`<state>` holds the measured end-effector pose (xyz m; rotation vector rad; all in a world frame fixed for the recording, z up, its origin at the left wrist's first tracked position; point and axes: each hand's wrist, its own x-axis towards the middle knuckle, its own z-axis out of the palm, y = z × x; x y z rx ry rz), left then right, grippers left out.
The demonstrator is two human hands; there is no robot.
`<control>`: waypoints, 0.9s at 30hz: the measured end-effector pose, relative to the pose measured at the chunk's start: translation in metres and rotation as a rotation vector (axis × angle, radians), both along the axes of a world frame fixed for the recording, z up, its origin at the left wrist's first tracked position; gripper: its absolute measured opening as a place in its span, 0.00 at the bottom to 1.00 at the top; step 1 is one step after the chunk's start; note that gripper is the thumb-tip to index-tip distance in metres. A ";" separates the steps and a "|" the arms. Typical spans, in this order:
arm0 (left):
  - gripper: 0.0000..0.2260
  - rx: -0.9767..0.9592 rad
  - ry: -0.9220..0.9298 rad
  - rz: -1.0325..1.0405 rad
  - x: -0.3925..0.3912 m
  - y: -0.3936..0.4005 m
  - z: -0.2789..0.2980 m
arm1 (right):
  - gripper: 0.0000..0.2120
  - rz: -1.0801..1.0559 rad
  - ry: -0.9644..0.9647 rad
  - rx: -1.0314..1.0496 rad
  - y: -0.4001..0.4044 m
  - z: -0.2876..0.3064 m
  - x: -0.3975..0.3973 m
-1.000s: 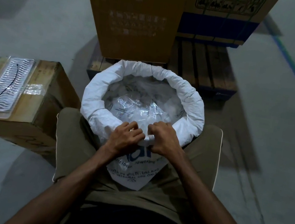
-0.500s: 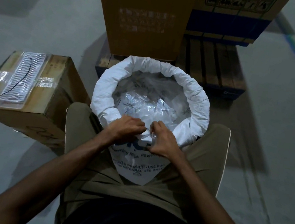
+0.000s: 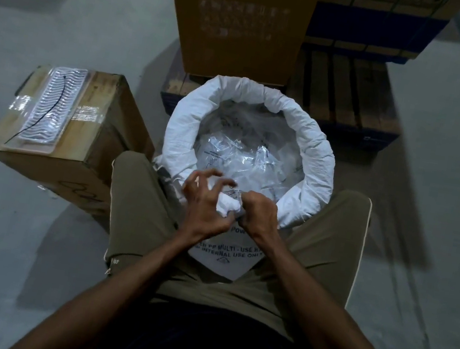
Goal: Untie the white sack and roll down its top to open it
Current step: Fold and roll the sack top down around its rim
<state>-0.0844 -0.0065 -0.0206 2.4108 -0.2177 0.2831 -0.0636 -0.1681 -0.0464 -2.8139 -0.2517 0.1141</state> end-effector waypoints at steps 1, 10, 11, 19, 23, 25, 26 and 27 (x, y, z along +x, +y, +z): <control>0.27 -0.185 0.017 0.193 -0.013 -0.007 0.007 | 0.11 -0.009 -0.024 -0.008 0.002 -0.003 -0.004; 0.08 -1.369 0.557 1.083 0.017 -0.007 -0.014 | 0.18 0.034 -0.139 -0.152 0.007 -0.020 -0.015; 0.08 -1.410 0.569 1.101 0.025 -0.001 -0.021 | 0.19 0.043 -0.149 -0.155 0.005 -0.021 -0.016; 0.25 -1.302 0.585 0.891 0.020 -0.014 -0.012 | 0.17 0.003 -0.220 -0.215 0.014 -0.029 -0.020; 0.12 -1.162 0.571 0.874 0.017 -0.013 -0.019 | 0.16 0.035 -0.270 -0.205 0.013 -0.034 -0.020; 0.12 -1.252 0.662 0.893 0.028 -0.001 -0.037 | 0.15 0.107 -0.302 -0.182 0.008 -0.037 -0.020; 0.13 -1.330 0.728 0.888 0.037 0.007 -0.049 | 0.15 0.153 -0.308 -0.157 0.006 -0.037 -0.020; 0.15 -1.420 0.776 0.871 0.046 0.017 -0.066 | 0.16 0.183 -0.313 -0.124 0.003 -0.038 -0.019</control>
